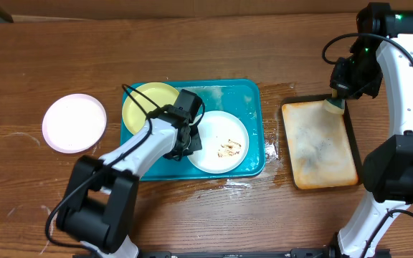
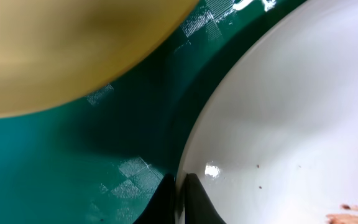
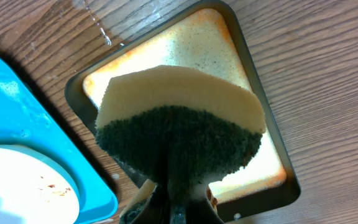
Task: Clean dirty plates on tray and stack at the side
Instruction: 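Reach the left gripper to the lower white plate and grip its rim, then dip the sponge in the soapy tray with the right gripper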
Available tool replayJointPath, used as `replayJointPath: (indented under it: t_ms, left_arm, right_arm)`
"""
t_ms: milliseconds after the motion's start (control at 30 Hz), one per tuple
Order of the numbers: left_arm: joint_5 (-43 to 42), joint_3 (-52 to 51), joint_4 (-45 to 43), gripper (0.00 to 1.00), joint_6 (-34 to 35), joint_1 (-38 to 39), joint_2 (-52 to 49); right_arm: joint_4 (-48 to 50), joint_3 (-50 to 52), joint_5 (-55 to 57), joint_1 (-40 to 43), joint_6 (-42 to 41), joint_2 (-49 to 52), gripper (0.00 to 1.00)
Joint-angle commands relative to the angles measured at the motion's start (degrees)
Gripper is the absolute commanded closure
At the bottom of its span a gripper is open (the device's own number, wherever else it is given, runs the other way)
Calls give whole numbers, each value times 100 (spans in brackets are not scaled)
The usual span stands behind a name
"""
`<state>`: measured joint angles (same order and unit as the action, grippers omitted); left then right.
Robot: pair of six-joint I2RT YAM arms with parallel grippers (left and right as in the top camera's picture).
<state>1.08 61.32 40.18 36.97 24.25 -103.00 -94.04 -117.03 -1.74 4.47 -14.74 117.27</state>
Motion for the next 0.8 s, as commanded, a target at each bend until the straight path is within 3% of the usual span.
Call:
replayJointPath:
  t_ms: [0,133,300,400,667,767]
  left_arm:
    - [-138,90,9,96,-164,17,-361]
    - [-162,127,4,96,-164,9,-422]
    - [-157,216,4,96,-162,9,-422]
    - [-157,229,7,96,-164,9,-422]
    - [-175,229,35,96,-186,9,-424]
    - [-245,229,52,96,-227,11,-424]
  right_arm:
    - [4,-24,-70,9,72,-103,96]
    - [35,-24,-634,-17,535,-105,96]
    - [164,-26,-2124,-361,1720,-184,96]
    - [136,-22,-2527,-807,1862,-186,96]
    - [931,575,-2430,-2072,826,-186,96]
    - [1316,1104,-1163,-2243,-417,-186,96]
